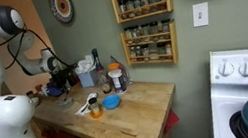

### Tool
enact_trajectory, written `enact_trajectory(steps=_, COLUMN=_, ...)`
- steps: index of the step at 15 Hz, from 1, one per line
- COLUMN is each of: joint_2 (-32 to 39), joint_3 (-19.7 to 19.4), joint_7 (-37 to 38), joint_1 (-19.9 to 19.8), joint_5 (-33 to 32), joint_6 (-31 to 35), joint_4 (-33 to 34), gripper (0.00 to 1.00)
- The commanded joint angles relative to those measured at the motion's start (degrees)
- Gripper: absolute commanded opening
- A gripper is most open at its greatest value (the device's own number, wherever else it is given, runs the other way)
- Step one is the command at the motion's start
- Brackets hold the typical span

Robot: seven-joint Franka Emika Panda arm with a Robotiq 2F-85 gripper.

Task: Pick up the blue mugs together and put them in the wooden tray

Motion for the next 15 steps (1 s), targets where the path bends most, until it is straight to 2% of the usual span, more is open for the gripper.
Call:
enact_trajectory(steps=1, joint_2=2.9, joint_3=2.1, joint_7=2.6, joint_1=-1.4, joint_5=-2.6, joint_6=-0.7, joint_4=2.8, gripper=0.05)
enact_trajectory(steps=12, joint_2=6.1, joint_3=1.9, joint_7=8.9, joint_1=-0.8, joint_5=-10.5, joint_6=-5.9, joint_4=7.1, gripper=0.05)
enact_trajectory(steps=13, joint_2=6.2, joint_3=2.0, joint_7=9.2, joint_1=-0.8, joint_5=-10.6, joint_6=-6.6, joint_4=7.6, gripper=0.46)
enact_trajectory(steps=14, joint_2=6.2, joint_3=2.1, joint_7=9.5, joint_1=-0.9, joint_5=-10.7, joint_6=-7.3, joint_4=7.9, gripper=0.47)
enact_trajectory(steps=15, joint_2=6.1, joint_3=2.2, joint_7=9.6, joint_1=-0.9, joint_5=-10.8, joint_6=-7.8, joint_4=8.0, gripper=0.54)
